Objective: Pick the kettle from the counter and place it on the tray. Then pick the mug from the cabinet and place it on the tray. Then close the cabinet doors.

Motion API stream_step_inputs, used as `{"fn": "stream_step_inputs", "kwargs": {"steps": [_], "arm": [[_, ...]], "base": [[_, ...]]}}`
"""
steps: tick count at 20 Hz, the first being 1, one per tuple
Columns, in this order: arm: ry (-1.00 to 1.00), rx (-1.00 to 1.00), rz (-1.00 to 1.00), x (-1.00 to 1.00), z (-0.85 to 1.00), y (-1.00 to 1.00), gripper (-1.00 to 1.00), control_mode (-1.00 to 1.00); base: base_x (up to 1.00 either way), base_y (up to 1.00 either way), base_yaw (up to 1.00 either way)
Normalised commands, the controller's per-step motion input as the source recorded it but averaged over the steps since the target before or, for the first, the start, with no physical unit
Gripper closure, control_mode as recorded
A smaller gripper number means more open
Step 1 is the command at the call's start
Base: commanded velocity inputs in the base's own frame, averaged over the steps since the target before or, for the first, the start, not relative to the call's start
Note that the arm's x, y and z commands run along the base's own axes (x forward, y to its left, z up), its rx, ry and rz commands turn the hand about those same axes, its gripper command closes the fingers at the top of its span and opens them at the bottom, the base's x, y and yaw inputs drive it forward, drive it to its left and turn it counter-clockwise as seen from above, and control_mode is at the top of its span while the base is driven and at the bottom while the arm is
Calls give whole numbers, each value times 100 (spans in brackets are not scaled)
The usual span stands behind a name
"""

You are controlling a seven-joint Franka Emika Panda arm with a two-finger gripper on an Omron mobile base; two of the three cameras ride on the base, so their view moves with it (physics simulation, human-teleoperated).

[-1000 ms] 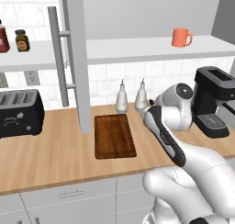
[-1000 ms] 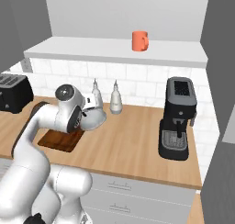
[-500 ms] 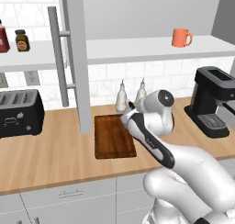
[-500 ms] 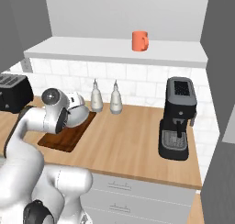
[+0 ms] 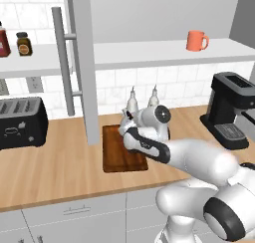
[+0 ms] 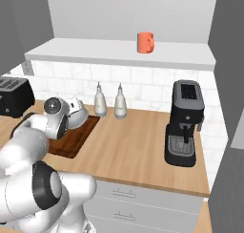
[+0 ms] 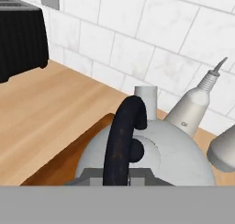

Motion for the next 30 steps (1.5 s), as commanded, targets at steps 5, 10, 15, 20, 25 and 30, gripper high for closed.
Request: {"fn": "stream_step_inputs", "kwargs": {"steps": [5, 10, 15, 20, 25, 30], "arm": [[3, 0, 0, 50, -24, 26, 100, -100], [6, 0, 0, 26, -25, 8, 100, -100], [3, 0, 0, 9, -25, 0, 100, -100], [0, 0, 0, 25, -24, 7, 100, -100], [0, 0, 0, 33, -27, 3, 100, -100], [0, 0, 0, 31, -31, 4, 100, -100]], "base": [[0, 0, 0], [0, 0, 0], [0, 0, 0], [0, 0, 0], [0, 0, 0], [0, 0, 0]]}}
